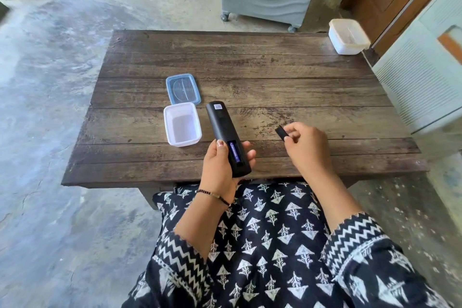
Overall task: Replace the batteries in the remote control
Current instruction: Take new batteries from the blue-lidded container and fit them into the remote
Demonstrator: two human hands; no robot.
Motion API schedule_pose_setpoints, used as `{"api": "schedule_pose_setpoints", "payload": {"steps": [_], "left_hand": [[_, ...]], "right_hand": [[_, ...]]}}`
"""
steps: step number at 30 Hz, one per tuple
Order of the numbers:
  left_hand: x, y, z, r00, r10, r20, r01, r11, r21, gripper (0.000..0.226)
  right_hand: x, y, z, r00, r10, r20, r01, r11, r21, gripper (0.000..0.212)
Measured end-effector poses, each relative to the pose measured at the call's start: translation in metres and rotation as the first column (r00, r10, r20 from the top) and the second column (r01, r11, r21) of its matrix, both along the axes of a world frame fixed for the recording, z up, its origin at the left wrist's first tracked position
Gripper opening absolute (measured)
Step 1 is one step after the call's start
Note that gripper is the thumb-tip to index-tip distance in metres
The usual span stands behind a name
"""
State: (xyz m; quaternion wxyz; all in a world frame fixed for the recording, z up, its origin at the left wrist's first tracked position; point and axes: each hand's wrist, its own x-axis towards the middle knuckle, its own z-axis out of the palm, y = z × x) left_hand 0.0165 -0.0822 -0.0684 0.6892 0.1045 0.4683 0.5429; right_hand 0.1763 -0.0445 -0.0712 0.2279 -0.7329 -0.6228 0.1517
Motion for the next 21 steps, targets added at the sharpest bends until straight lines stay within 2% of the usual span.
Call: {"api": "schedule_pose_setpoints", "payload": {"steps": [2,4,7,10,14,18,21], "left_hand": [[0.000,-0.001,-0.001,1.000,-0.017,-0.025,0.017,1.000,-0.004,0.030],[0.000,-0.001,-0.002,0.998,-0.031,-0.049,0.031,1.000,0.004,0.030],[0.000,0.001,-0.004,0.992,-0.030,-0.120,0.035,0.999,0.040,0.028],[0.001,0.001,-0.005,0.984,-0.020,-0.179,0.039,0.994,0.100,0.028],[0.003,-0.001,-0.004,0.992,-0.008,-0.129,0.024,0.992,0.124,0.027],[0.006,0.001,-0.001,0.996,0.005,-0.089,0.010,0.987,0.161,0.026],[0.007,0.002,0.000,0.998,0.019,-0.066,-0.006,0.982,0.190,0.026]], "right_hand": [[-0.005,-0.009,0.002,0.967,-0.021,-0.254,0.031,0.999,0.039,0.018],[-0.015,-0.020,0.006,0.856,-0.044,-0.515,0.056,0.998,0.009,0.018],[-0.031,-0.034,0.018,0.728,-0.013,-0.685,0.002,1.000,-0.017,0.021],[-0.042,-0.042,0.027,0.714,0.063,-0.697,-0.088,0.996,0.001,0.027],[-0.048,-0.046,0.033,0.782,0.114,-0.613,-0.143,0.990,0.001,0.028],[-0.054,-0.047,0.033,0.802,0.135,-0.582,-0.152,0.988,0.020,0.028],[-0.056,-0.048,0.033,0.856,0.182,-0.484,-0.177,0.983,0.057,0.027]]}}
